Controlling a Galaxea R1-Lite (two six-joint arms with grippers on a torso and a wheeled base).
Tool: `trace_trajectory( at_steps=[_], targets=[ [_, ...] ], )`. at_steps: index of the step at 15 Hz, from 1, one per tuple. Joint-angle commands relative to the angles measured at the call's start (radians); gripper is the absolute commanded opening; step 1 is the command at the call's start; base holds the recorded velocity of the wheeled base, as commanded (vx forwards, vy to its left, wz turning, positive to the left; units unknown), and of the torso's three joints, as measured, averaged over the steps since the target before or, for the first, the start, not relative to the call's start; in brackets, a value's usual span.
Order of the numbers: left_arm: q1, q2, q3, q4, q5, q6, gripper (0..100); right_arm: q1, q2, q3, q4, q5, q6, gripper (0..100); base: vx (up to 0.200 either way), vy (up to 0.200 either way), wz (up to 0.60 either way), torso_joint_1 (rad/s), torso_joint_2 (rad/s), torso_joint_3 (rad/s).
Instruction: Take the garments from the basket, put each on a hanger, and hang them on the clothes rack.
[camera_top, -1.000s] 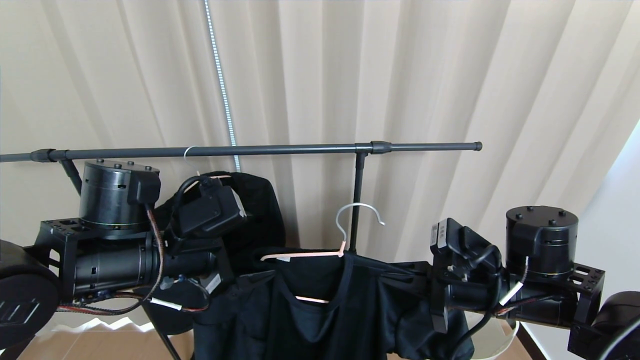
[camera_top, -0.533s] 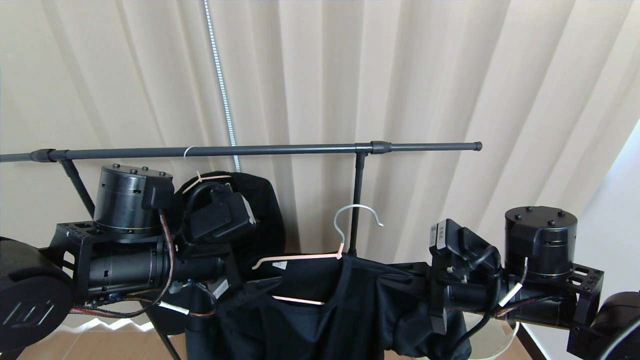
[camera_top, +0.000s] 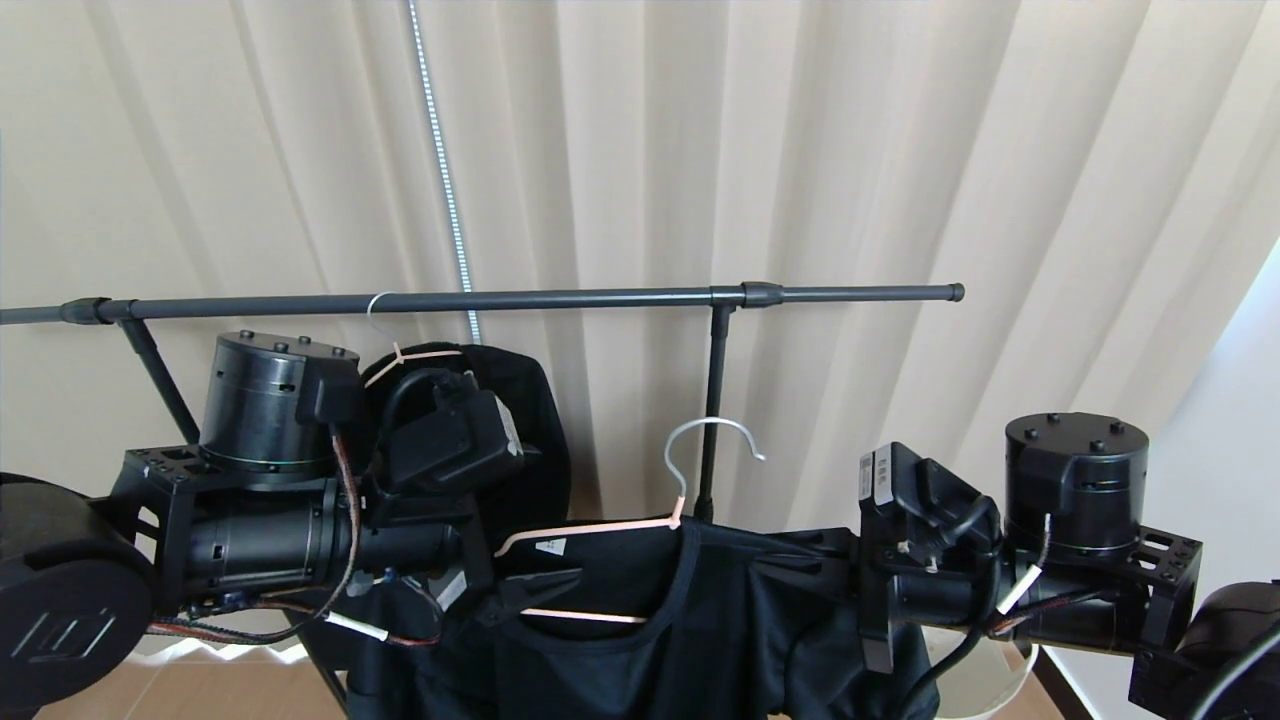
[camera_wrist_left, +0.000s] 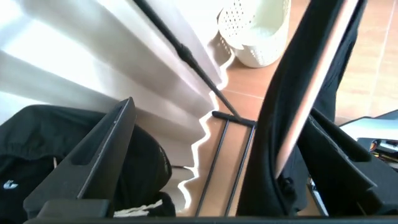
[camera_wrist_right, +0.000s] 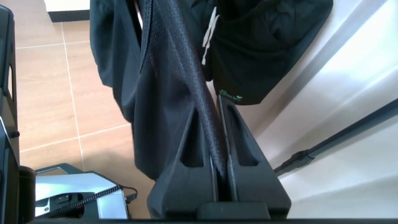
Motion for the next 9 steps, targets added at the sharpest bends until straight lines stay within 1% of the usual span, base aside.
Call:
trace_trajectory(
  at_steps=[1, 2, 3, 5, 6, 7, 8, 9],
  targets=[
    [0.008, -0.079, 0.000, 0.028, -0.038, -0.037, 100, -0.002, 0.004, -0.002, -0.001, 0.001, 0.000, 0, 0.000, 0.000, 0.00, 0.000, 0.00, 0.000],
    [0.017, -0.104, -0.011, 0.060, -0.074, -0.072, 100, -0.002, 0.004, -0.003, -0.001, 0.001, 0.000, 0, 0.000, 0.000, 0.00, 0.000, 0.00, 0.000],
    [0.033, -0.127, -0.029, 0.120, -0.131, -0.092, 100, -0.002, 0.007, -0.003, -0.001, 0.001, 0.000, 0, 0.000, 0.000, 0.00, 0.000, 0.00, 0.000],
    [0.106, -0.153, -0.102, 0.282, -0.242, -0.091, 100, -0.011, 0.008, 0.000, -0.001, 0.005, 0.000, 0, 0.000, 0.000, 0.00, 0.000, 0.00, 0.000],
    [0.132, -0.150, -0.118, 0.329, -0.278, -0.086, 100, -0.011, 0.007, 0.001, -0.001, 0.017, 0.000, 0, 0.000, 0.000, 0.00, 0.000, 0.00, 0.000],
    [0.160, -0.145, -0.120, 0.339, -0.306, -0.085, 100, -0.011, 0.004, 0.004, -0.002, 0.044, 0.000, 0, 0.000, 0.000, 0.00, 0.000, 0.00, 0.000],
    [0.178, -0.144, -0.118, 0.341, -0.308, -0.080, 100, -0.013, 0.002, 0.006, -0.002, 0.051, 0.000, 0, 0.000, 0.000, 0.00, 0.000, 0.00, 0.000],
    [0.192, -0.141, -0.112, 0.342, -0.308, -0.054, 100, -0.013, 0.002, 0.006, -0.002, 0.051, 0.000, 0, 0.000, 0.000, 0.00, 0.000, 0.00, 0.000]
  ],
)
